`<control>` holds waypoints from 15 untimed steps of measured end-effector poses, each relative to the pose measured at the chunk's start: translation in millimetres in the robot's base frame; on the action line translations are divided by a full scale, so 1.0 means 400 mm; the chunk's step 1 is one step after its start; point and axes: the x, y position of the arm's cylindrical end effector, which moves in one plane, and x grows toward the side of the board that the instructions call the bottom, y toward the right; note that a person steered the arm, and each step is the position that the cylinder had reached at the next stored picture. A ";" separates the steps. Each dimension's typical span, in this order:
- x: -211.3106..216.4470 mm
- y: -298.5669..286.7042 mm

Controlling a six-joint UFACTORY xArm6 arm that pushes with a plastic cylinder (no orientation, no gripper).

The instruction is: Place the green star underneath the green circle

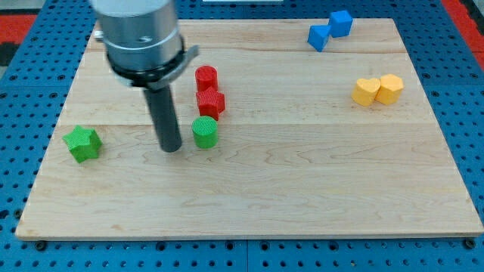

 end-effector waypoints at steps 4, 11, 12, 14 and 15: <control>0.281 -0.442; 0.008 -0.044; 0.037 -0.087; 0.098 0.050; 0.182 -0.053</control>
